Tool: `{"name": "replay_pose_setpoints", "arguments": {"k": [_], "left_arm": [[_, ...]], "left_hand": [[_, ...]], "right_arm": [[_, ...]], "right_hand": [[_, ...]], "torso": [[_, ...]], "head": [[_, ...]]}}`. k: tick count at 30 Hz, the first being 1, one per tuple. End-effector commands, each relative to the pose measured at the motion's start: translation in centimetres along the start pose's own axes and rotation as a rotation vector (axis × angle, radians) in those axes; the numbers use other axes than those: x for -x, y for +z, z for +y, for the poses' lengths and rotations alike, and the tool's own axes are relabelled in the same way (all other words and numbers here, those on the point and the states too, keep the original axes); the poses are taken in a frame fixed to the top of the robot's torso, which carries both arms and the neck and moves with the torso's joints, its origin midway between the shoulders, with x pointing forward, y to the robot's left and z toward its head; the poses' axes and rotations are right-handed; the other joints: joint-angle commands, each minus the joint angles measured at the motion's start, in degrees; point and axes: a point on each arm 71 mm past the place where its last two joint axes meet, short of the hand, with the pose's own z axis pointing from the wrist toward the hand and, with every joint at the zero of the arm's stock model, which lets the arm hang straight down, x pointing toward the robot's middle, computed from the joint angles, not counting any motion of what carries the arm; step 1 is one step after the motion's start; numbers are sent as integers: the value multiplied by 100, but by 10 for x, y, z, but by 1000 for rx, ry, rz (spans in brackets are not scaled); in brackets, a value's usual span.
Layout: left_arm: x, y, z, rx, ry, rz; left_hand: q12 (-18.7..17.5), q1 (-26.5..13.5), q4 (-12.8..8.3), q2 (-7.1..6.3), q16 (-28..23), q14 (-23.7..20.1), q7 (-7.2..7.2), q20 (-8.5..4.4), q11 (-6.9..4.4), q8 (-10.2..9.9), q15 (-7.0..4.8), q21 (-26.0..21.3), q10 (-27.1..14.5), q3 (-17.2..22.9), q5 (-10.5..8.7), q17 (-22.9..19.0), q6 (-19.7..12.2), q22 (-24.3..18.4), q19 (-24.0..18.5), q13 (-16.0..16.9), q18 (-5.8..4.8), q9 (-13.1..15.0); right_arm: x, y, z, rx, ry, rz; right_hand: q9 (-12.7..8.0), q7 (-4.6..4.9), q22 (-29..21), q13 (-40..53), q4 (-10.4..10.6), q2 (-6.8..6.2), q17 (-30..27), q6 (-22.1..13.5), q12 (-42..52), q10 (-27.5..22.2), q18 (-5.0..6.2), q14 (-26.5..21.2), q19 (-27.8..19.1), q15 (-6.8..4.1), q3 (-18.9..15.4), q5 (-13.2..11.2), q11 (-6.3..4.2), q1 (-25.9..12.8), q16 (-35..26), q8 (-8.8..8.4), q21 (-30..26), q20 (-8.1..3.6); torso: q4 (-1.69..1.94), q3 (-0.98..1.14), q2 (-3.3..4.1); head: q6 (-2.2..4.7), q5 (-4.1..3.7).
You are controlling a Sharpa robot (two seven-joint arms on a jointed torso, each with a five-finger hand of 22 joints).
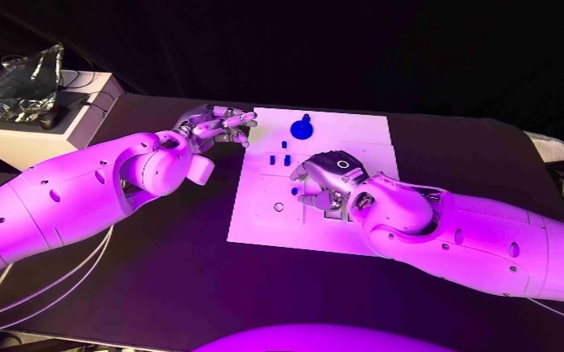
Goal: Assemble the parts on the task board
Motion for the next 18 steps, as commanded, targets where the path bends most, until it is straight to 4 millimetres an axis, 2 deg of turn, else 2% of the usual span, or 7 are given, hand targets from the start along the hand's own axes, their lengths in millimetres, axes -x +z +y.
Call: {"name": "replay_pose_setpoints", "arguments": {"k": [1, 3, 5, 7, 10, 16, 18], "left_arm": [[-2, 1, -1, -15, -4, 17], [-3, 1, -2, -23, -5, 18], [-3, 1, -2, -33, -7, 21], [-4, 1, -3, -44, -9, 25], [-4, 1, -4, -53, -11, 27], [-4, 0, -6, -81, -15, 32], [-4, 0, -6, -92, -16, 34]], "left_hand": [[-16, -1, 0, -1, 33, -45, -2, 56, -5, 18, -13, -25, -35, 17, 16, -7, 33, 9, 3, -5, -56, 4], [-10, -2, -2, -13, 34, -46, -4, 56, -8, 15, -14, -26, -25, 10, 16, -7, 36, 11, 3, -4, -57, 3], [-4, -3, -3, -18, 34, -47, -6, 56, -11, 12, -16, -27, -15, 7, 16, -8, 36, 12, 2, -4, -57, 3], [6, -1, -6, -21, 32, -49, -8, 55, -17, 10, -18, -29, 4, 6, 17, -9, 39, 14, 0, -4, -59, 3], [14, 0, -8, -22, 32, -48, -10, 54, -22, 10, -21, -31, 23, 5, 18, -9, 45, 15, -2, -4, -60, 3], [32, 10, -10, 2, 22, -43, -63, 46, -58, 19, -41, -34, 126, 11, 18, -13, 129, 21, -3, -6, -67, 3], [-62, 42, 9, 52, 11, -68, -200, 39, -108, -2, -68, -47, 322, 23, 17, -14, 360, 24, -27, -13, -84, 0]], "right_arm": [[10, -4, -8, -24, 92, -89], [15, -7, -17, -53, 129, -98], [21, -10, -30, -87, 168, -96], [29, -13, -47, -132, 201, -84], [40, -16, -70, -177, 210, -75], [59, -27, -110, -240, 177, -32], [62, -29, -117, -245, 161, -10]], "right_hand": [[-1, -49, 27, -4, 27, 4, -1, -53, 20, 113, 28, 6, 93, 10, -5, 26, -40, 49, -21, -20, -38, -12], [-1, 27, 64, -6, -9, 32, 17, -52, 20, 226, 21, 14, 112, -9, -4, 35, -66, 57, 14, -19, -40, -27], [-1, -3, 126, -6, -61, 53, 40, -28, 10, 377, 5, 18, 126, -32, -19, 34, -108, 34, 58, -24, -37, -50], [1, 90, 184, -3, -98, 54, 64, 55, 13, 548, -12, 16, 128, -49, -52, 111, -135, -1, 101, -16, -26, -65], [3, 51, 254, 6, -133, 44, 76, 43, 4, 678, -52, 4, 108, -70, -381, 362, -173, -136, 120, -14, -35, -87], [6, 26, 379, 9, -179, 64, 151, 118, 14, 588, -54, -6, 129, -55, -906, 444, -158, -144, 197, -10, -67, -86], [9, -13, 433, 10, -144, 42, 310, 153, 10, 594, -42, -5, 143, -52, -1027, 442, -167, -113, 305, -8, -66, -81]], "torso": [[-7, -2, -1], [-7, -6, -6], [4, -12, -8], [9, -10, -5], [-10, -7, -10], [-50, -9, -8], [-49, -8, -6]], "head": [[41, -31], [65, -60], [87, -94], [109, -126], [130, -129], [195, -141], [218, -162]]}}
